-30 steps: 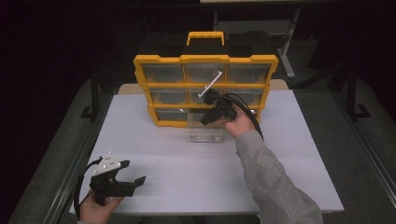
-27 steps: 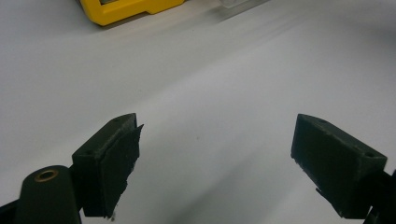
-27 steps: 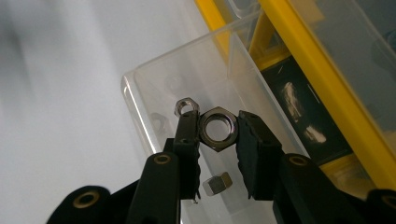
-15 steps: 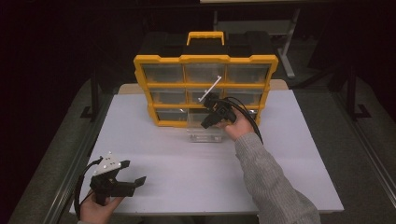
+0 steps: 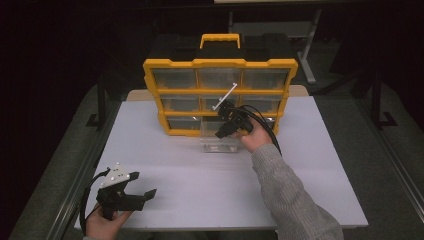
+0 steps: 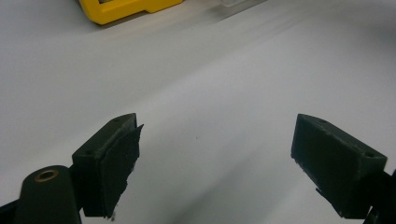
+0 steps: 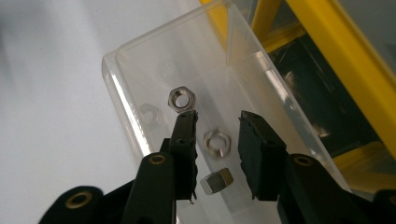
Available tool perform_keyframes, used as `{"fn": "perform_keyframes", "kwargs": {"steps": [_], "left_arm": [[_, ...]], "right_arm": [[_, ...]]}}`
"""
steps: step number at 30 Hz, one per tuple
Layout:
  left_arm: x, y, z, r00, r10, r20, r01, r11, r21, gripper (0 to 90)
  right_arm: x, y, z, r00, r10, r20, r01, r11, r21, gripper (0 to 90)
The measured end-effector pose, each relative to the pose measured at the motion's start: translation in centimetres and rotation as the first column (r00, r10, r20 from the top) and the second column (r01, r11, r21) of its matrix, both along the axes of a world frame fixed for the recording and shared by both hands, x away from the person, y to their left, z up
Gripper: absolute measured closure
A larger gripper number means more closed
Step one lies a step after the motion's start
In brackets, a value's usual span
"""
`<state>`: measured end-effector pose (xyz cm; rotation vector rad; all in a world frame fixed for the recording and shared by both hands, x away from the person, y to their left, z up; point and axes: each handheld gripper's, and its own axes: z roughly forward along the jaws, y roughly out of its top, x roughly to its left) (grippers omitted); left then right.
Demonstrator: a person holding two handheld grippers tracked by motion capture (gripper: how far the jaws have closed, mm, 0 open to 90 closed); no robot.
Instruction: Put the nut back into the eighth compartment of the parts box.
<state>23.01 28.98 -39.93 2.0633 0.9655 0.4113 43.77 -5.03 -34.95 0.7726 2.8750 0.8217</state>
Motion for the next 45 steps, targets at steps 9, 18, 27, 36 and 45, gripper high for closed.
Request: {"fn": "perform_keyframes", "kwargs": {"steps": [9, 18, 27, 36, 45], "left_arm": [[0.0, 0.0, 0.0, 1.0000, -0.008, -0.002, 0.008, 0.9999, 0.012, 15.0], [0.0, -0.2, -0.1, 1.0000, -0.002, 0.003, 0.002, 1.0000, 0.001, 15.0], [0.0, -0.2, -0.1, 1.0000, -0.002, 0.003, 0.002, 1.0000, 0.006, 15.1], [0.0, -0.3, -0.1, 1.0000, -0.006, -0.003, 0.006, 0.9998, 0.019, 15.2], [0.0, -0.3, -0.1, 1.0000, -0.006, -0.001, 0.006, 0.9998, 0.020, 15.1]], "right_arm": [[-1.1, -1.4, 1.3, 0.9996, -0.013, 0.025, 0.012, 0.999, 0.033, 61.0], [-3.0, -3.9, 2.7, 0.9990, -0.024, 0.038, 0.020, 0.995, 0.101, 57.6], [-5.0, -6.8, 3.3, 0.9979, -0.056, 0.034, 0.049, 0.985, 0.164, 53.7], [-6.8, -9.6, 2.7, 0.9945, -0.098, 0.038, 0.089, 0.977, 0.196, 48.4], [-7.9, -11.4, 1.5, 0.9911, -0.128, 0.037, 0.118, 0.973, 0.197, 43.7]]}}
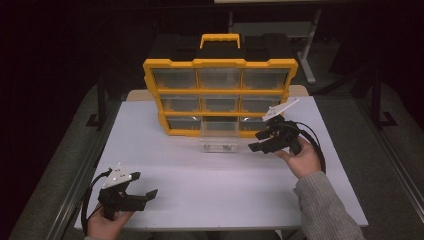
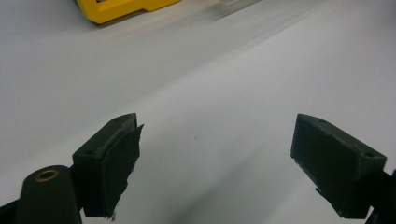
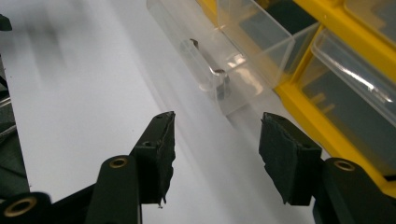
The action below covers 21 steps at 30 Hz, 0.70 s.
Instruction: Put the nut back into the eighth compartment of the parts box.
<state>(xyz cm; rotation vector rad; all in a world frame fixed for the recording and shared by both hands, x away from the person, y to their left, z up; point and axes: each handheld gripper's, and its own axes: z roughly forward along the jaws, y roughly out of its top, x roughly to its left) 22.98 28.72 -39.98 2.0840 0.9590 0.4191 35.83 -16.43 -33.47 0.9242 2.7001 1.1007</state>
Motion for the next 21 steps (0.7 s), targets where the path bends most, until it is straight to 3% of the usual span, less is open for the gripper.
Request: {"fn": "perform_keyframes", "kwargs": {"steps": [21], "left_arm": [[0.0, -0.1, -0.1, 1.0000, -0.001, 0.003, 0.001, 1.0000, -0.001, 15.3]], "right_arm": [[-2.5, -3.2, -3.4, 0.9963, -0.086, -0.010, 0.086, 0.996, 0.013, 28.3]]}}
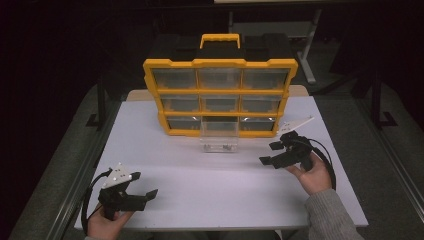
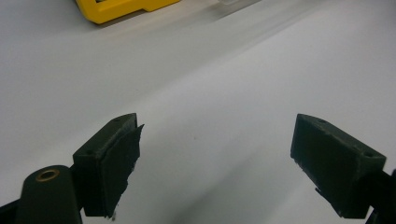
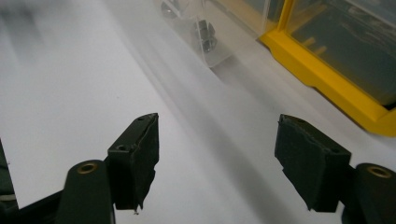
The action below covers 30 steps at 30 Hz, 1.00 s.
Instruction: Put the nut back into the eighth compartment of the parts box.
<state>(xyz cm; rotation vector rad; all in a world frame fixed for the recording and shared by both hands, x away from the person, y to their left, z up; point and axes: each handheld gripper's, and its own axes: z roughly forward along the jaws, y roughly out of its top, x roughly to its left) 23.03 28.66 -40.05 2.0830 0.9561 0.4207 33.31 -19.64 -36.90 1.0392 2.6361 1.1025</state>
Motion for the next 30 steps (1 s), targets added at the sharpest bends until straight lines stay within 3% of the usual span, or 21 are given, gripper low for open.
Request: {"fn": "perform_keyframes", "kwargs": {"steps": [15, 30], "left_arm": [[0.0, -0.1, -0.1, 1.0000, 0.000, -0.008, 0.000, 1.0000, -0.008, 15.3], [0.1, -0.2, -0.2, 0.9998, -0.012, -0.013, 0.012, 0.9999, 0.000, 15.3]], "right_arm": [[-1.6, -2.0, -2.4, 0.9983, -0.057, -0.016, 0.057, 0.998, 0.017, 23.5], [-3.6, -3.9, -3.8, 0.9933, -0.115, 0.011, 0.115, 0.993, 0.023, 17.4]]}}
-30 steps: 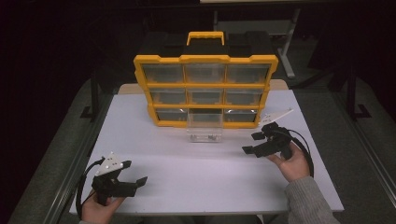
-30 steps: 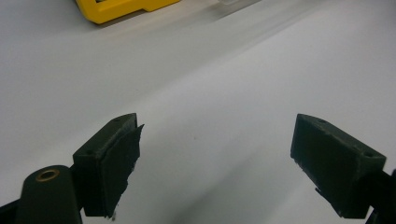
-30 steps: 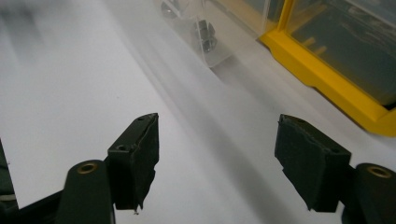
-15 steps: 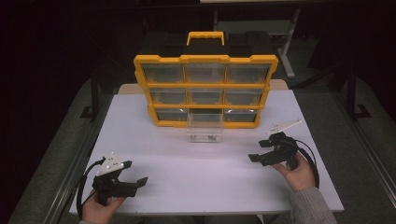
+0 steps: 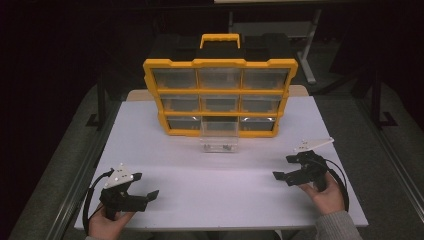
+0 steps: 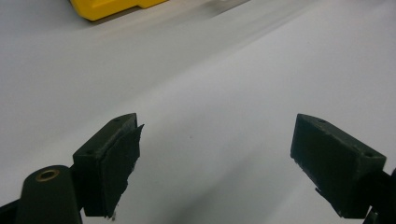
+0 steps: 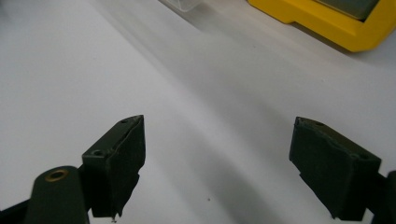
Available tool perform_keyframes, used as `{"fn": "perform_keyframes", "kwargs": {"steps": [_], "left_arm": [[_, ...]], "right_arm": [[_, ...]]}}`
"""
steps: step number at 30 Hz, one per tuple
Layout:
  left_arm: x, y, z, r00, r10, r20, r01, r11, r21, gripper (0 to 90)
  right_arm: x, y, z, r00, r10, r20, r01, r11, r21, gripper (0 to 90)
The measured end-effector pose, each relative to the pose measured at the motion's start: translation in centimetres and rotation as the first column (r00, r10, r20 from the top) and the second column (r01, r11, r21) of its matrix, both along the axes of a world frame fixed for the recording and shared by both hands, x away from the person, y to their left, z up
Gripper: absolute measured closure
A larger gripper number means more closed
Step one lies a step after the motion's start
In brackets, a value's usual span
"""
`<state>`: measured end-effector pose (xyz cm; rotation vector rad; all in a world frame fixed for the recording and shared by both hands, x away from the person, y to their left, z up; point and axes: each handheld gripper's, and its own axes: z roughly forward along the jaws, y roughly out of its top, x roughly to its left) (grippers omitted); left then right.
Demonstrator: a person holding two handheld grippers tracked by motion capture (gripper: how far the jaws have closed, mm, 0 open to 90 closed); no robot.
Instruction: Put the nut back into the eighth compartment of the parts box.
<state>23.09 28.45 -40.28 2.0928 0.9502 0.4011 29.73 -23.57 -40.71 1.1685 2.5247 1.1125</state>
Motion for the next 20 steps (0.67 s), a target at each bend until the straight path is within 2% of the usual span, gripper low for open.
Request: {"fn": "perform_keyframes", "kwargs": {"steps": [1, 2, 4, 9, 12, 15, 20], "left_arm": [[0.0, 0.0, 0.0, 1.0000, -0.004, -0.003, 0.004, 1.0000, 0.006, 15.3], [-0.1, -0.1, 0.0, 1.0000, 0.007, -0.007, -0.007, 0.9999, -0.015, 15.3], [-0.1, -0.1, 0.1, 0.9999, -0.012, 0.001, 0.012, 0.9999, 0.004, 15.3], [0.0, -0.2, 0.0, 0.9998, -0.021, 0.000, 0.021, 0.9996, 0.016, 15.3], [0.0, -0.3, -0.3, 0.9998, -0.018, -0.007, 0.018, 0.9998, 0.005, 15.2], [0.1, -0.4, -0.5, 0.9998, -0.016, -0.012, 0.016, 0.9999, -0.002, 15.3], [0.1, -0.2, -0.4, 0.9997, -0.022, -0.006, 0.022, 0.9997, 0.006, 15.2]], "right_arm": [[-0.1, -0.1, -0.1, 1.0000, -0.002, 0.005, 0.002, 1.000, 0.001, 17.4], [-0.2, -0.2, -0.2, 1.0000, -0.007, 0.002, 0.007, 1.000, 0.002, 17.4], [-0.5, -0.4, -0.4, 0.9999, -0.010, 0.009, 0.010, 1.000, 0.005, 17.3], [-1.8, -1.0, -0.7, 0.9996, -0.017, 0.025, 0.016, 1.000, 0.025, 16.1], [-2.5, -1.2, -0.5, 0.9993, -0.011, 0.037, 0.010, 0.999, 0.035, 15.1], [-3.0, -1.2, -0.4, 0.9985, -0.007, 0.054, 0.005, 0.999, 0.047, 15.1], [-3.2, -0.7, -0.4, 0.9962, -0.002, 0.087, -0.001, 0.999, 0.037, 15.2]]}}
